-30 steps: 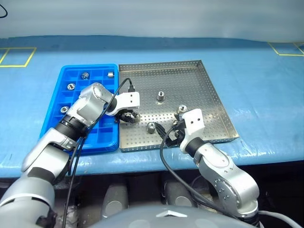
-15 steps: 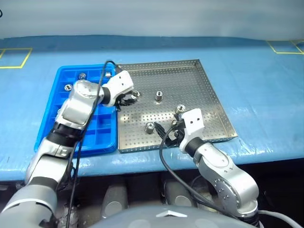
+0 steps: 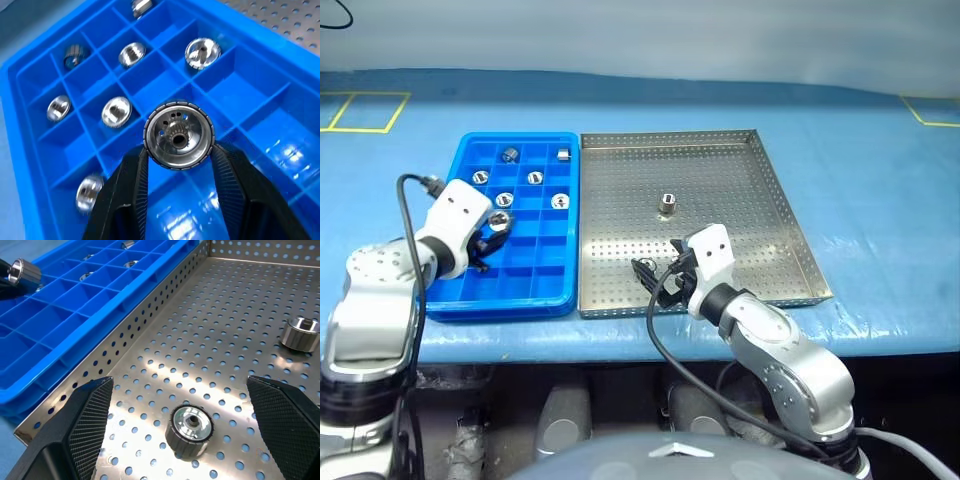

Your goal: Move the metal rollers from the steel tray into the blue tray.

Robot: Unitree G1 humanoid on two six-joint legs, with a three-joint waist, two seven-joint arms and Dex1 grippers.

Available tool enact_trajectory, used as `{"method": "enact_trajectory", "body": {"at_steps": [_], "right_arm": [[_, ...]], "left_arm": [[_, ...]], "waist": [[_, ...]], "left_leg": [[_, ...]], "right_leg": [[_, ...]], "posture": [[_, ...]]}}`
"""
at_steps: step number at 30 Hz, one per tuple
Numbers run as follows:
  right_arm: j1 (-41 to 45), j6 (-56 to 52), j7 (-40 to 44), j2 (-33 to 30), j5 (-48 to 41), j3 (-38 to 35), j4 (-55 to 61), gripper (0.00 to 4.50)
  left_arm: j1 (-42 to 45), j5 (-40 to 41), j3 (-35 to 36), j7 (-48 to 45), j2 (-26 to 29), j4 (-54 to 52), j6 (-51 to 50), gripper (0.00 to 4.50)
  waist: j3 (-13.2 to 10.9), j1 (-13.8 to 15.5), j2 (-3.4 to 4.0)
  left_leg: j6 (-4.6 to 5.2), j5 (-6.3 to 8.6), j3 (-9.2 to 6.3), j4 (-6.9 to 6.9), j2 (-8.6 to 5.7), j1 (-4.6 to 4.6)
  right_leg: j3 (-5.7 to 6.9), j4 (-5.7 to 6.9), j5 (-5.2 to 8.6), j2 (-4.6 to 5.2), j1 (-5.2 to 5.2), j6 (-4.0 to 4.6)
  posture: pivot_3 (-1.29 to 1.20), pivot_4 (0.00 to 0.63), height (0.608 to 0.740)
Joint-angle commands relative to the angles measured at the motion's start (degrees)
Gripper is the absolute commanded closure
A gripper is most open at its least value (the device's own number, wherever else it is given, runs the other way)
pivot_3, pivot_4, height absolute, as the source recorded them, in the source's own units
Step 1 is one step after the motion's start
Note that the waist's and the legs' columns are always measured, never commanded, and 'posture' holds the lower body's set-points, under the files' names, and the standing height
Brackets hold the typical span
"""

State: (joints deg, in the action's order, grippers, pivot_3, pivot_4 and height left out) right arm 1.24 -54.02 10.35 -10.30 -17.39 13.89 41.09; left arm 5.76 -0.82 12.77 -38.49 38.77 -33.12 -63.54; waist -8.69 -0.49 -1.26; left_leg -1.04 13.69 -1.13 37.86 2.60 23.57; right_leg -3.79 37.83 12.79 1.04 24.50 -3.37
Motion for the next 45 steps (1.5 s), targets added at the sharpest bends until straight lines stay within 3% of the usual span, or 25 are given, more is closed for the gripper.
{"method": "enact_trajectory", "body": {"at_steps": [1,10,17,25,30,37,40,45], "right_arm": [[1.07,0.99,1.24,0.16,-1.05,0.56,0.14,0.0],[1.0,1.39,1.71,0.3,-0.53,0.69,-0.49,0.0],[-0.54,1.27,0.47,0.39,0.01,-0.04,1.01,0.0],[-1.86,1.48,-0.82,0.58,0.04,-0.35,2.01,0.0],[-2.27,1.52,-1.44,0.72,0.01,-1.38,3.11,0.0],[-6.54,0.78,-1.08,-1.27,-1.02,-5.52,6.85,0.0],[-9.85,0.6,-0.56,-3.61,-0.81,-7.85,8.54,0.0],[-12.02,0.73,-1.81,-3.58,-0.46,-10.55,9.68,0.0]], "left_arm": [[-2.01,0.5,2.94,3.38,-0.99,-3.58,-1.06,2.89],[-3.43,1.78,0.81,7.55,-2.66,1.16,3.73,2.89],[-1.12,3.21,-3.91,6.48,0.16,4.47,3.66,2.89],[3.62,9.05,-1.49,5.57,-1.08,2.54,3.22,0.29],[14.74,18.59,-1.16,2.03,-5.78,2.17,4.82,0.29],[25.05,24.33,-15.97,-10.59,-3.95,8.94,9.38,0.29],[29.12,21.99,-27.37,-19.71,-2.23,16.1,14.23,0.29],[35.25,15.34,-39.07,-24.86,-3.58,28.03,20.58,0.29]], "waist": [[0.0,0.5,-0.01],[0.0,1.63,-0.01],[0.0,1.24,-0.01],[0.0,0.79,-0.02],[-0.05,0.67,-0.16],[-0.05,-1.09,-0.14],[-0.06,-1.74,-0.12],[-0.07,-2.53,-0.11]], "left_leg": [[0.0,0.0,0.0,0.01,0.0,0.0],[-0.01,0.0,0.02,-0.01,0.0,-0.01],[-0.01,0.0,0.06,-0.02,-0.01,0.0],[-0.01,0.0,0.07,-0.02,-0.04,0.01],[-0.04,-0.01,0.08,0.13,-0.08,0.03],[-0.03,0.0,0.1,-0.03,-0.13,0.02],[-0.01,0.01,0.07,-0.05,-0.1,0.01],[-0.01,0.0,0.1,0.03,-0.07,0.0]], "right_leg": [[0.0,0.0,0.0,0.0,0.0,0.0],[0.01,-0.01,0.01,0.02,0.01,0.02],[-0.01,-0.03,0.01,0.02,0.03,0.02],[0.0,-0.04,0.02,0.08,0.03,0.03],[0.02,-0.05,-0.04,0.12,-0.04,-0.05],[-0.05,-0.06,-0.11,0.1,-0.01,-0.16],[-0.05,-0.03,-0.09,0.04,0.01,-0.15],[-0.09,-0.02,0.01,0.0,0.01,0.01]], "posture": [[0.16,0.15,0.74],[0.13,0.15,0.74],[0.09,0.15,0.74],[0.06,0.15,0.74],[0.03,0.15,0.74],[-0.02,0.15,0.74],[-0.04,0.15,0.74],[-0.07,0.15,0.74]]}}
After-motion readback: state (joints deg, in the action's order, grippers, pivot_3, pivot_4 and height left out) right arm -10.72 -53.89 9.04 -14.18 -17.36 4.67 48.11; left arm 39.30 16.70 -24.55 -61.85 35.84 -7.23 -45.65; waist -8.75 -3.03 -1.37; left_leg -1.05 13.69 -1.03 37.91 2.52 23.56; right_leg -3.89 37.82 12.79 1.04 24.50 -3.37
